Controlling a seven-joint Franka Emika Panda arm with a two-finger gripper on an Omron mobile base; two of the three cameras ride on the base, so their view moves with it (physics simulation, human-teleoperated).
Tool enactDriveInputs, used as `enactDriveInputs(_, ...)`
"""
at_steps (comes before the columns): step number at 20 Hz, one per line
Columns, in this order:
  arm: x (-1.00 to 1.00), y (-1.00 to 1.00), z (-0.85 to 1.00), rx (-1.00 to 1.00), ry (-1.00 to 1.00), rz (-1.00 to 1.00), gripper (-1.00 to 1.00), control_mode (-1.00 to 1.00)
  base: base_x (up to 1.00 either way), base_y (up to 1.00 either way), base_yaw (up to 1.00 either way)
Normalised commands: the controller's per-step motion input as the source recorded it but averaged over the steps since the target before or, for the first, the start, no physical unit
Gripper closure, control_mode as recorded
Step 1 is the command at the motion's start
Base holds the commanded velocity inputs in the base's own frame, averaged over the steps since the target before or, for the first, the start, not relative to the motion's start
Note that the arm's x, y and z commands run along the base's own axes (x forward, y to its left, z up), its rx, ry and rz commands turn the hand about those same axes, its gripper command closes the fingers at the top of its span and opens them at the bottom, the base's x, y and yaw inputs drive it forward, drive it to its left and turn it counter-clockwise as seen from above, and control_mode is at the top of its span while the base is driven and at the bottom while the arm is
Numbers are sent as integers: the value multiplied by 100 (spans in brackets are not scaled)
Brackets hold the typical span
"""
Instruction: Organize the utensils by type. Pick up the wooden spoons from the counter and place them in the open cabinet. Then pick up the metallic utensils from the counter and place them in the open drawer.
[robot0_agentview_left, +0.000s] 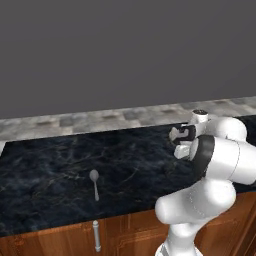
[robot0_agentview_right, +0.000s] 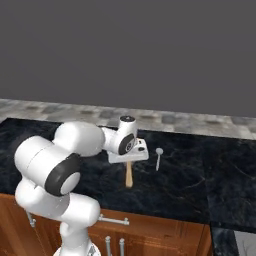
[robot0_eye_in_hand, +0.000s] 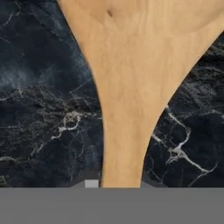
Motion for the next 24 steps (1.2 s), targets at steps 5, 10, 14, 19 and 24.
enactDriveInputs(5,-47,3,90,-2,-9,31,100,-100,0,0,0)
enactDriveInputs(10,-53,14,87,-3,-18,52,100,-100,0,0,0)
enactDriveInputs(14,-59,17,83,-6,-24,57,100,-100,0,0,0)
enactDriveInputs(19,-64,6,59,-16,-43,52,100,-100,0,0,0)
enactDriveInputs(24,-60,18,55,-24,-36,25,100,-100,0,0,0)
